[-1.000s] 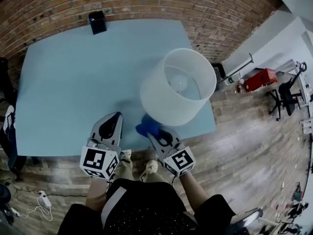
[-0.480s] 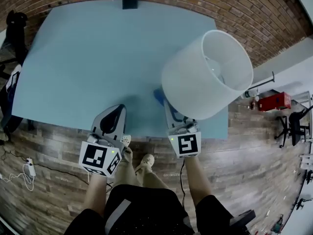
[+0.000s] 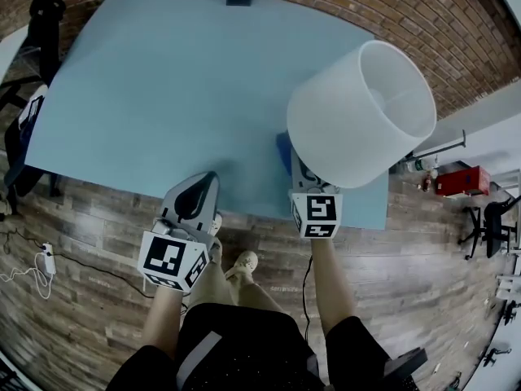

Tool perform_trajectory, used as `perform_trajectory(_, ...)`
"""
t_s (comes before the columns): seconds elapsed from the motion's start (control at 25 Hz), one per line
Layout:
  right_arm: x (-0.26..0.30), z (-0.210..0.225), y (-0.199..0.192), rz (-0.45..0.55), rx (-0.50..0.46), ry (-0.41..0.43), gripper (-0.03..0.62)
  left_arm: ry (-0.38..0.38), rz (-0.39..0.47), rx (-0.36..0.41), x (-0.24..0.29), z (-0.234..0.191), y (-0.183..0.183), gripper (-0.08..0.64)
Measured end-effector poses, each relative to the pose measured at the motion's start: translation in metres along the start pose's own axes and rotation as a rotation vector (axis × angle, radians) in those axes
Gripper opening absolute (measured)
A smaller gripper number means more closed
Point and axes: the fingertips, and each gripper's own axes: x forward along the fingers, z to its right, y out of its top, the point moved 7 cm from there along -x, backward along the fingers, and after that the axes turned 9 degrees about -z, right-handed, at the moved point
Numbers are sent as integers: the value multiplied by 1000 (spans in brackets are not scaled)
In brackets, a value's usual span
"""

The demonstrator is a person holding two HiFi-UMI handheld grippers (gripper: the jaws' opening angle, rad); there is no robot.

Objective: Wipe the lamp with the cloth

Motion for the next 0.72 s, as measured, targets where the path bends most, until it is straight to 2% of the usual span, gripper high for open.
perform_trajectory(0.12,8,-6,-9,-74,32,42,75,11,-8,-6,-1,-2,-3,9)
perform_trajectory(0.24,13,-12,-21,-171,104,120,74,14,-18,-11,1,0,-6,9)
perform_trajectory(0.4,4,-22,-28,-221,180,242,75,2,-32,-14,6,5,-10,9)
perform_trajectory(0.48,-10,-28,-29,-212,203,317,74,-1,-40,-17,10,8,-11,9)
perform_trajectory(0.56,-30,-29,-31,-177,202,356,75,-8,-48,-16,14,14,-12,9)
perform_trajectory(0.72,-76,-9,-38,-110,248,305,75,-22,-61,-5,21,21,-11,9)
